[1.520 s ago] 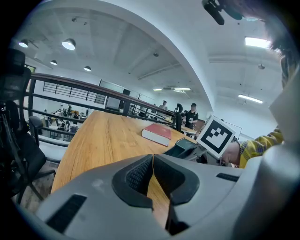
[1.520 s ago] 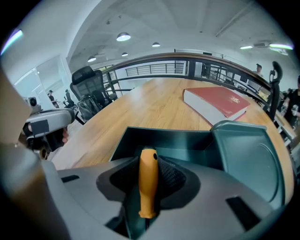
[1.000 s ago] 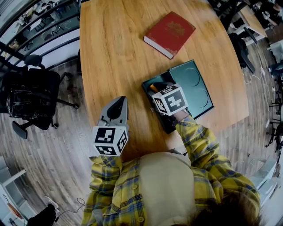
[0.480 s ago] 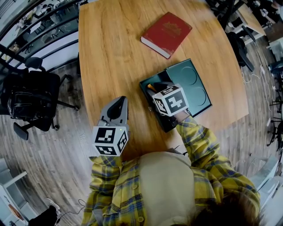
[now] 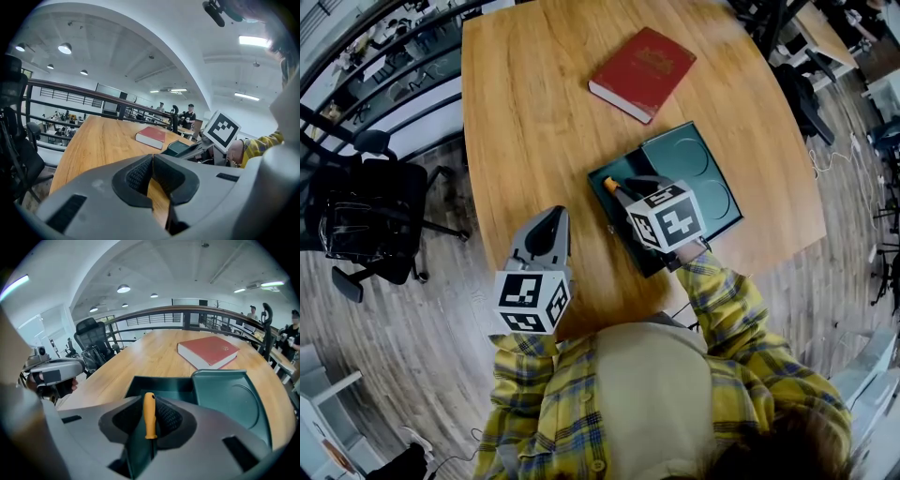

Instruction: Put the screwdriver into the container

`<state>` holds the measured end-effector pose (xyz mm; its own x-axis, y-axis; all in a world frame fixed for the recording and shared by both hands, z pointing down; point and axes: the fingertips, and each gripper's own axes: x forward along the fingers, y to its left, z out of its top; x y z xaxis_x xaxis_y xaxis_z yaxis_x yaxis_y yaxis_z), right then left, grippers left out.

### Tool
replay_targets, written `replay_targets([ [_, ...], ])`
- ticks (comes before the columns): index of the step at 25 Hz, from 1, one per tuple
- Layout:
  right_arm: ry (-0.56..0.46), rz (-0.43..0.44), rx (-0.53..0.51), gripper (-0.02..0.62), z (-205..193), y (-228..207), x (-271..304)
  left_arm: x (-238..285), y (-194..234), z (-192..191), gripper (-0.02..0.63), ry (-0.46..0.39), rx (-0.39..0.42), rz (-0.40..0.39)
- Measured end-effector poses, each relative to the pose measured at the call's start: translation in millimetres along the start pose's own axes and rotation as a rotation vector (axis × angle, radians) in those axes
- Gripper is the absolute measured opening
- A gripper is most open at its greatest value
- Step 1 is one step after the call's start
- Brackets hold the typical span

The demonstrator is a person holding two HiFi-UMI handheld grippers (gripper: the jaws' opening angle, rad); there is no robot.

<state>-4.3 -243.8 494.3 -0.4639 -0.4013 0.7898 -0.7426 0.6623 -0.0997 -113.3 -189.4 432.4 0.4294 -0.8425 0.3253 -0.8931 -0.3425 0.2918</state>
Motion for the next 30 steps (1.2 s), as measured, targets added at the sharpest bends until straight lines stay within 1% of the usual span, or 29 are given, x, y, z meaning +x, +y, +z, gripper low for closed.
replay_targets([
  [7,-0.036,0.010,0.001,0.132,-0.4,0.6,-16.8,-4.6,-9.1,3.9,0.011,0.003,0.011,0.004],
  [16,-0.093,0.016,0.007,0.126,-4.4,0.0,-35.2,-9.8,-16.4,10.7,0.011,0.016,0.053,0.024],
  [24,-0.155,0.022,0.035,0.118,-5.0,-2.3,-52.6,-10.6,-28.2,13.7,0.011,0.028,0.077,0.033],
  [30,-0.222,0.025,0.079,0.114,-3.4,-5.7,-66.8,-7.7,-35.4,12.7,0.011,0.040,0.092,0.030],
])
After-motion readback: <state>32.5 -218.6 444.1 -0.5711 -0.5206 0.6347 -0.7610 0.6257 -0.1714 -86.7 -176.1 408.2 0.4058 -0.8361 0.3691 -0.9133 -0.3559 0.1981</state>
